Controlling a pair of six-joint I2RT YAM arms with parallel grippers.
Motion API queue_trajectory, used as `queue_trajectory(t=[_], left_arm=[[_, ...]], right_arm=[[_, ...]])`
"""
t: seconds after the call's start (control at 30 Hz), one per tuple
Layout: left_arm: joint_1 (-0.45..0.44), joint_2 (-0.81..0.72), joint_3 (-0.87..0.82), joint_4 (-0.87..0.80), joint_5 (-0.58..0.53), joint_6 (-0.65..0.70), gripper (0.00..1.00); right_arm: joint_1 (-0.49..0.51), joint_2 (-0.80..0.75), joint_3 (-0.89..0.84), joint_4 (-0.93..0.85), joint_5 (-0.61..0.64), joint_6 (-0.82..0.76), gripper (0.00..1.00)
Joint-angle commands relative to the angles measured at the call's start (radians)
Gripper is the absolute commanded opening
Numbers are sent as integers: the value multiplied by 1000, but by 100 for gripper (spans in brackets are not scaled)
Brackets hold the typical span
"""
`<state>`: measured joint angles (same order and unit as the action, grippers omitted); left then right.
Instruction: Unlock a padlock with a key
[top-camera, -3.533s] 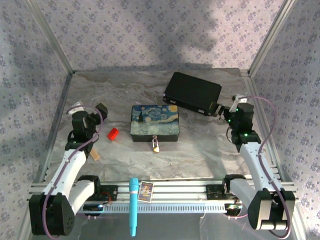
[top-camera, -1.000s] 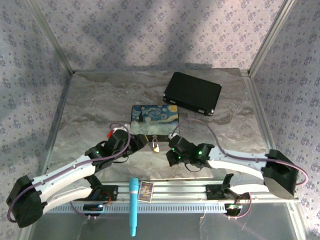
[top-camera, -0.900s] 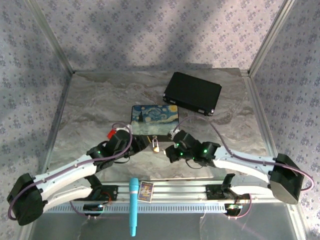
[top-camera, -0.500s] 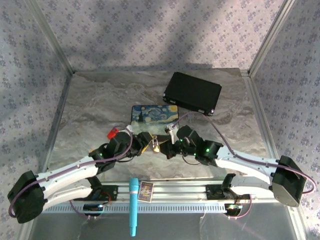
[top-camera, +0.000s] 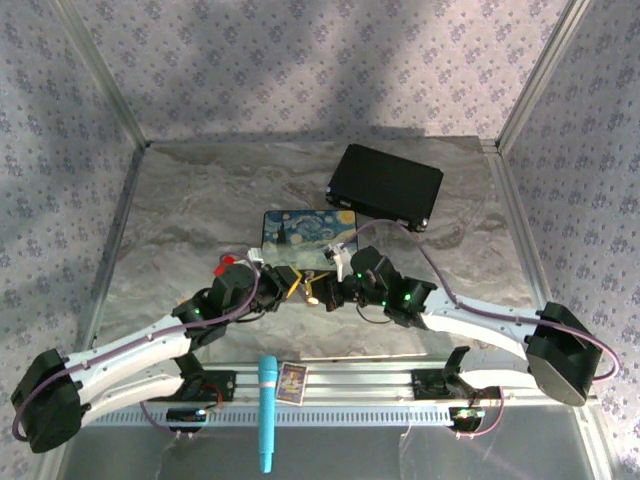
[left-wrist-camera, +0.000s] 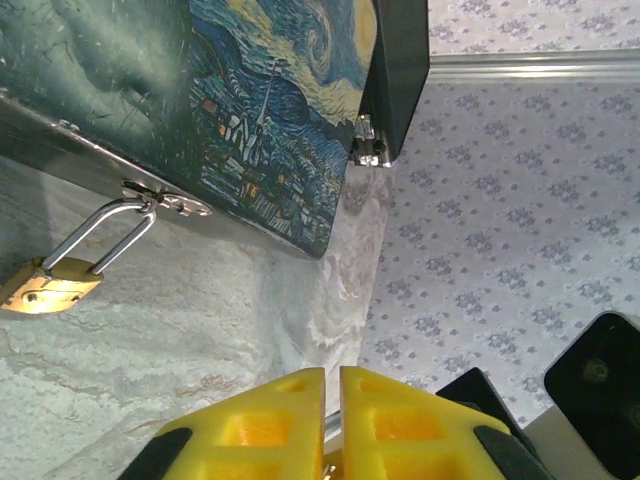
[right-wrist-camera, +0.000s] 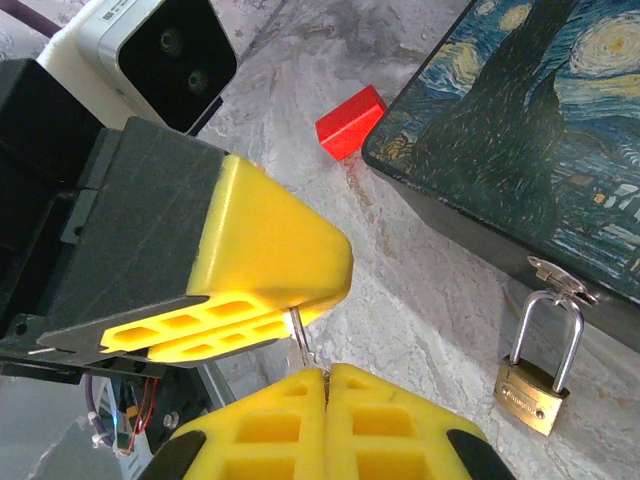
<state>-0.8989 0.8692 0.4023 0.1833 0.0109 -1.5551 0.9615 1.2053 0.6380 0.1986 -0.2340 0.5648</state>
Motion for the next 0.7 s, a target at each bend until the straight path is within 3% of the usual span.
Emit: queue_trajectory(t=[0.0, 0.23, 0.33, 0.43, 0.47, 0.6, 0.67], left_arm=[[-3, -22, -19, 8, -3, -5, 11], [-3, -11, -5, -30, -4, 21, 10], [-4, -4, -5, -21, -2, 25, 0], [-4, 1, -4, 3, 0, 46, 0], [-3, 2, 0, 5, -2, 59, 0], [17, -4, 13, 12, -15, 122, 0], [35, -7, 13, 43, -10, 143, 0]], right_arm=[[-4, 10, 19, 40, -24, 13, 0], [-2, 33, 23, 70, -33, 29, 0], [3, 39, 23, 72, -27, 28, 0], [1, 46, 21, 81, -33, 33, 0], [-7, 45, 14, 89, -34, 46, 10], [-63, 12, -40, 193, -51, 153, 98], [-95, 0, -61, 272, -86, 188, 99]])
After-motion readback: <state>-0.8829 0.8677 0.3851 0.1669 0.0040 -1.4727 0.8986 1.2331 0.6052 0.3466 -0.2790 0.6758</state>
